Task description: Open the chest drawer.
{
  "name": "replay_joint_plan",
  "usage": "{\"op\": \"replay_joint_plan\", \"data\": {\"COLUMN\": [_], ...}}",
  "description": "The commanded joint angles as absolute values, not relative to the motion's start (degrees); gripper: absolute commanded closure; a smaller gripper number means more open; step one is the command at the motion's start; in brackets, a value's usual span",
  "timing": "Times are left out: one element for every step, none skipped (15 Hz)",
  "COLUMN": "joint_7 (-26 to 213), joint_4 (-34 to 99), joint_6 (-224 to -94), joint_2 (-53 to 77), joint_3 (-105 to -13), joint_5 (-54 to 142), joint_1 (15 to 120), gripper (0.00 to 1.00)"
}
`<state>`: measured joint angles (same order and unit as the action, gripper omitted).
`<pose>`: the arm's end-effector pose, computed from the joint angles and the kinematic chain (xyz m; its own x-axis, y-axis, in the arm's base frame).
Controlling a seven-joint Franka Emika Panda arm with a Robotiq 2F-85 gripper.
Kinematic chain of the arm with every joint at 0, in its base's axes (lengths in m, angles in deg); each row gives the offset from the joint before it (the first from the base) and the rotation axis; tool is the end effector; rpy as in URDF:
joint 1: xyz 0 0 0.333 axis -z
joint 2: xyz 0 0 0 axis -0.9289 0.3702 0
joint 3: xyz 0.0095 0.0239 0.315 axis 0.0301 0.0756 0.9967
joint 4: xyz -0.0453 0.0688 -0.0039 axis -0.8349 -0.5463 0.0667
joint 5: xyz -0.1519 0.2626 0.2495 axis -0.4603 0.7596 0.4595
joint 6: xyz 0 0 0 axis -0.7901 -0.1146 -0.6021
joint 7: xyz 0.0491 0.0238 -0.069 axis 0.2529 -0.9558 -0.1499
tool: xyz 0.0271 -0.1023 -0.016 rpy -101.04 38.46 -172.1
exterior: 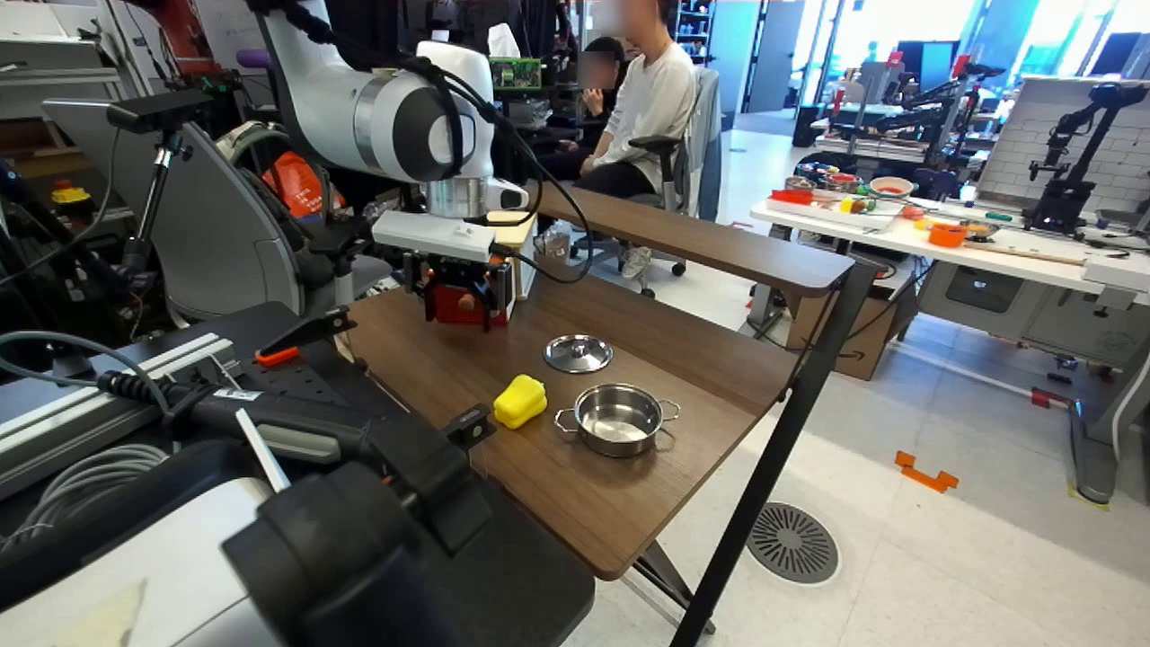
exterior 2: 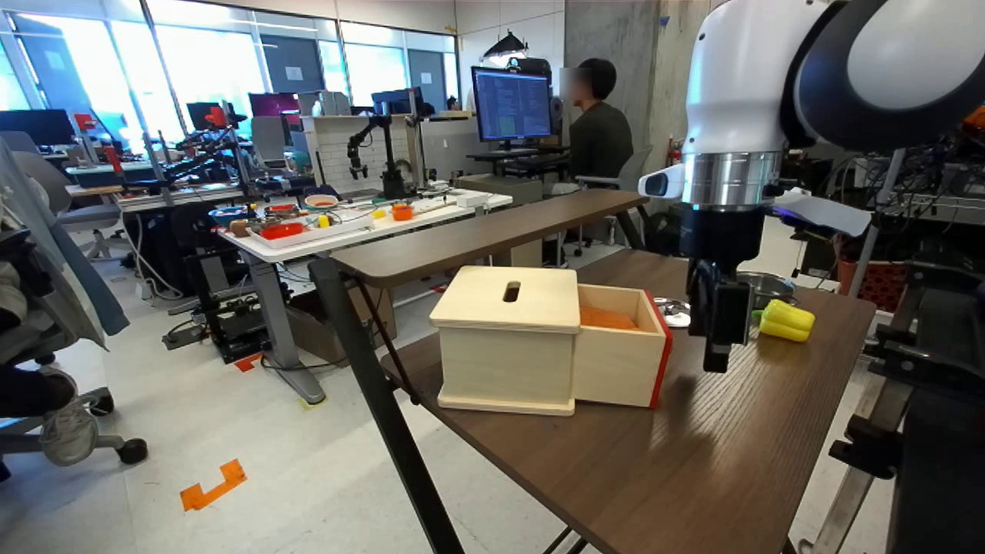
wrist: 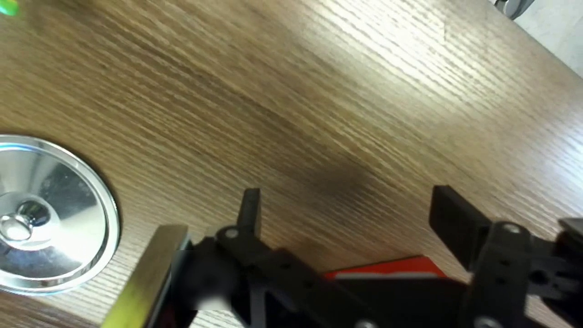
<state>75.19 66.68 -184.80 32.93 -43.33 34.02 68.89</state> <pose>0.5121 0.1207 0.0818 0.8232 0.5674 -0.0201 0.5653 -0.8224 -0.0639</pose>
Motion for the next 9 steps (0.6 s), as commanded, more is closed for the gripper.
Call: {"op": "replay_joint_plan", "data": {"joint_7": [71.73, 68.56, 65.05, 60.67, 65.95, 64.50, 64.58, 64.68, 64.79], "joint_4": [69.16, 70.52, 72.02, 73.17, 68.95, 69.63, 69.72, 69.58, 69.53], "joint_6": [-180.94, -179.84, -179.00, -178.09, -180.86, -180.46, -180.46, -180.49, -180.51], "joint_2": [27.53, 25.45, 23.38, 21.94, 27.21, 25.72, 25.37, 25.76, 26.23], "joint_3": [-40.31, -36.74, -33.10, -29.22, -36.42, -35.23, -35.73, -36.16, -36.41], "joint_5": [38.40, 41.15, 44.42, 48.37, 44.71, 46.02, 45.93, 45.79, 45.68], "joint_1": [71.74, 75.07, 78.37, 81.92, 74.41, 75.53, 75.26, 74.82, 74.50], "gripper": [0.00, 0.00, 0.00, 0.00, 0.00, 0.00, 0.00, 0.00, 0.00]}}
